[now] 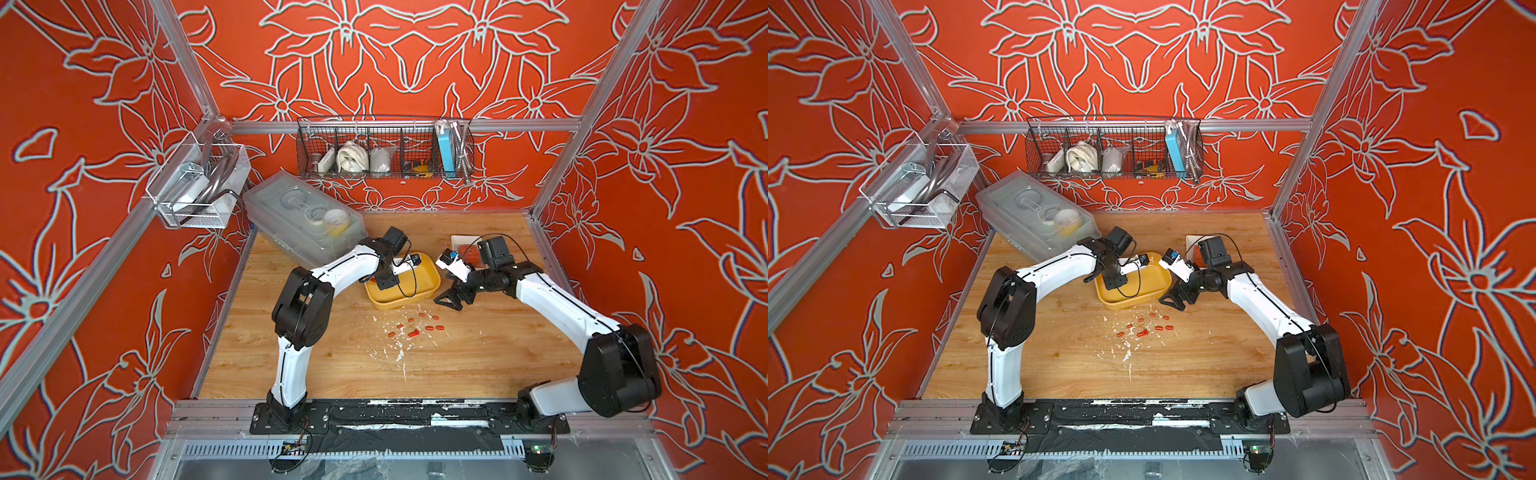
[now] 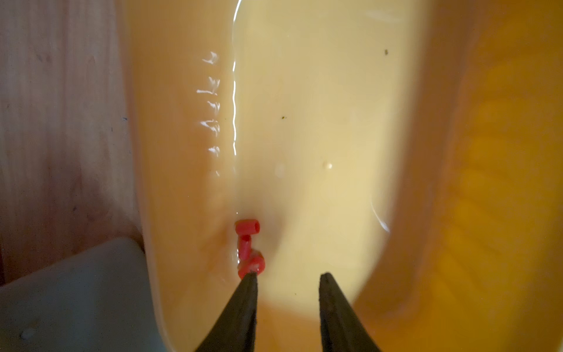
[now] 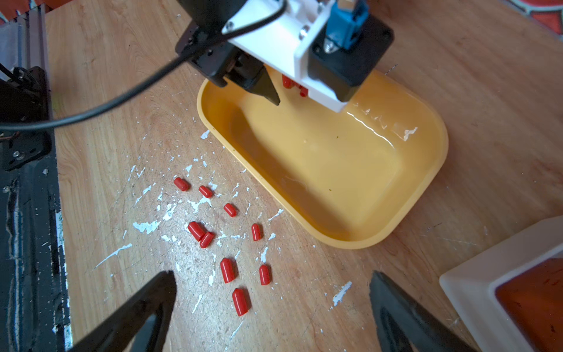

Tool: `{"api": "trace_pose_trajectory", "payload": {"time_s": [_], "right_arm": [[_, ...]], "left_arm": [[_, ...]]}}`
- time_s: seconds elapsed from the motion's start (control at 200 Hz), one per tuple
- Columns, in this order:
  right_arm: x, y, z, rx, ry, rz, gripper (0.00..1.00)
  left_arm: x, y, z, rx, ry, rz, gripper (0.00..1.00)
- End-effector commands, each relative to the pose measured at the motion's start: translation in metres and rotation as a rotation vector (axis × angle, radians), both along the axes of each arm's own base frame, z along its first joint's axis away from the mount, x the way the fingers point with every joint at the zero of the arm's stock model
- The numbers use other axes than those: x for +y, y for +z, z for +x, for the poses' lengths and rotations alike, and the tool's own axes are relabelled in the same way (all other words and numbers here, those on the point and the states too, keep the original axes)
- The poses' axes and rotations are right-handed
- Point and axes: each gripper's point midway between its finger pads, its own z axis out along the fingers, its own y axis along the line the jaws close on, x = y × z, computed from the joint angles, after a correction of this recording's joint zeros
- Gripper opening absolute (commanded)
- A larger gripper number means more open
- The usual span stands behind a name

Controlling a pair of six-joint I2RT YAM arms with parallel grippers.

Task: Take the screw protection sleeves out of the storage box
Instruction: Pick up the screw protection sleeve from the storage box.

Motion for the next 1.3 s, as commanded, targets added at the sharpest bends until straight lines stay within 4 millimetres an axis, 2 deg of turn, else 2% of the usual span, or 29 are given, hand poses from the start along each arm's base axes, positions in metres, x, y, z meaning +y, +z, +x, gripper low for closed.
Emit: {"api": "trace_pose_trajectory", "payload": {"time_s": [0.0, 0.135, 0.37, 0.961, 1.151, 1.291], "right_arm": [[0.004, 0.0, -0.003, 0.01, 0.005, 0.022, 0.98], [0.003, -0.002, -0.002, 0.007, 0.003, 0.014, 0.97], [0.002, -0.004, -0.003, 0.01, 0.007, 0.009, 0.98], [0.002, -0.007, -0.004, 0.017, 0.009, 0.002, 0.98], [0.001, -0.007, -0.003, 0.015, 0.008, 0.0, 0.98], [0.002, -0.007, -0.003, 0.016, 0.008, 0.0, 0.97]], "left_arm": [[0.006, -0.002, 0.011, -0.019, -0.03, 0.068, 0.37], [0.01, -0.017, 0.017, -0.012, -0.075, 0.133, 0.37], [0.012, -0.03, 0.031, -0.044, -0.081, 0.185, 0.37], [0.023, -0.067, 0.034, -0.033, -0.11, 0.267, 0.37], [0.024, -0.072, 0.031, -0.016, -0.103, 0.269, 0.31], [0.022, -0.068, 0.029, -0.011, -0.089, 0.25, 0.18]]}}
